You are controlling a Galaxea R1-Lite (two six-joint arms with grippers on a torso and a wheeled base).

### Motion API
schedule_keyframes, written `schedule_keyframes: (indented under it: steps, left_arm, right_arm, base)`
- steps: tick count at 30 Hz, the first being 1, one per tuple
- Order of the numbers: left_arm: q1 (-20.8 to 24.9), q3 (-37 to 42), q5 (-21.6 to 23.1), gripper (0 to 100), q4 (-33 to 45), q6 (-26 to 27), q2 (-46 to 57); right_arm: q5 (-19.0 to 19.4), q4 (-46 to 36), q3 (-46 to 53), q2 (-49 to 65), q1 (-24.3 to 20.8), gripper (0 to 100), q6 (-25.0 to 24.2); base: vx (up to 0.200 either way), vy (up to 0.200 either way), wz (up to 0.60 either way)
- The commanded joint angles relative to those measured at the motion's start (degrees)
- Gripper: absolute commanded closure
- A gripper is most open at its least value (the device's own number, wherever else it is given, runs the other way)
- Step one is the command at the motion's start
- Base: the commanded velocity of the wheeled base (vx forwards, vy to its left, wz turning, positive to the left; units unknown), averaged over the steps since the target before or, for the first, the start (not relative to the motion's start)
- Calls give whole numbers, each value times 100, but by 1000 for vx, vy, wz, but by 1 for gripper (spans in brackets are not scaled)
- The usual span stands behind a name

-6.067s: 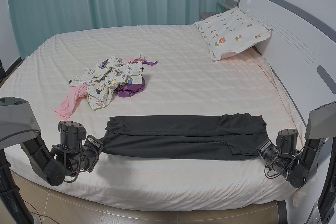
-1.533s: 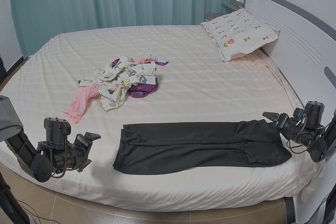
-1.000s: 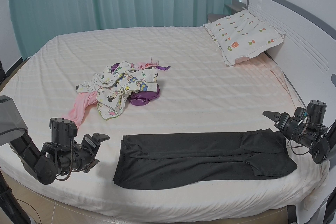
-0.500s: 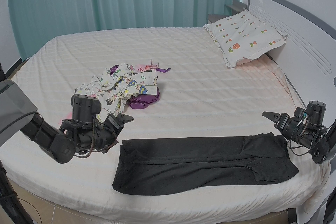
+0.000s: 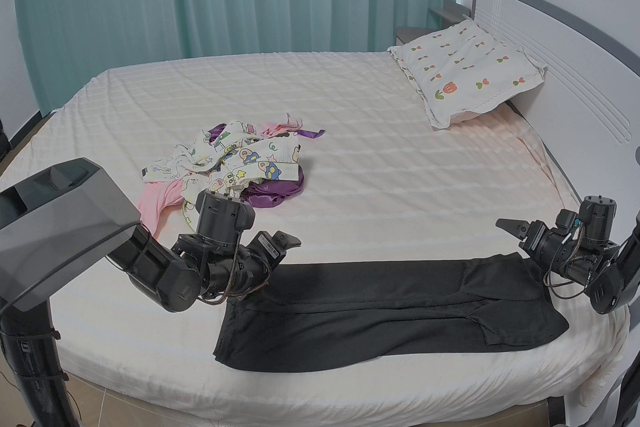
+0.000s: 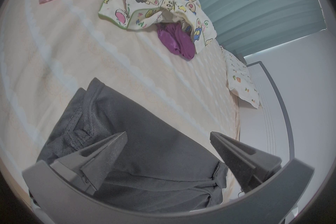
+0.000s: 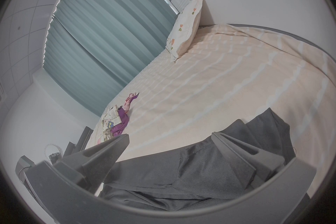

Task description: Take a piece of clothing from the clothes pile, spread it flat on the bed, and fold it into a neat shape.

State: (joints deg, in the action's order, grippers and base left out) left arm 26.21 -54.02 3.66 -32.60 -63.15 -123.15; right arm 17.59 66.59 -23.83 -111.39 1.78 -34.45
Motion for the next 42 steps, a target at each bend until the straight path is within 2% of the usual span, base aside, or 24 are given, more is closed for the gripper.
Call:
schedule_keyframes:
  steps: [1, 7, 14, 20, 23, 30, 33, 42]
  left_arm:
    - [7, -65, -5, 0, -1, 4, -227]
    - [-2, 251, -14, 0, 52, 66, -60]
    - [-2, 647, -14, 0, 78, 382, 248]
    - [-2, 664, -14, 0, 799, 602, 327]
    - [-37, 638, -23, 0, 922, 637, 371]
    - [-248, 568, -14, 0, 904, 637, 713]
    - [-476, 506, 3, 0, 922, 637, 819]
    - [-819, 172, 39, 0, 878, 830, 283]
  right_arm:
    - [-1, 4, 1, -76, -11, 0, 0]
    - [7, 4, 1, -68, -2, 0, 0]
    - [7, 4, 1, -76, -2, 0, 0]
    - [7, 4, 10, -68, -2, 0, 0]
    - [7, 12, 1, -68, -2, 0, 0]
    - [7, 4, 10, -68, -2, 0, 0]
    - [7, 12, 1, -68, -2, 0, 0]
    - [-1, 4, -16, -85, -2, 0, 0]
  base:
    - [0, 0, 0]
    - [0, 0, 0]
    - [0, 0, 0]
    - [0, 0, 0]
    - [0, 0, 0]
    - [0, 0, 0]
    - [0, 0, 0]
    - [0, 0, 0]
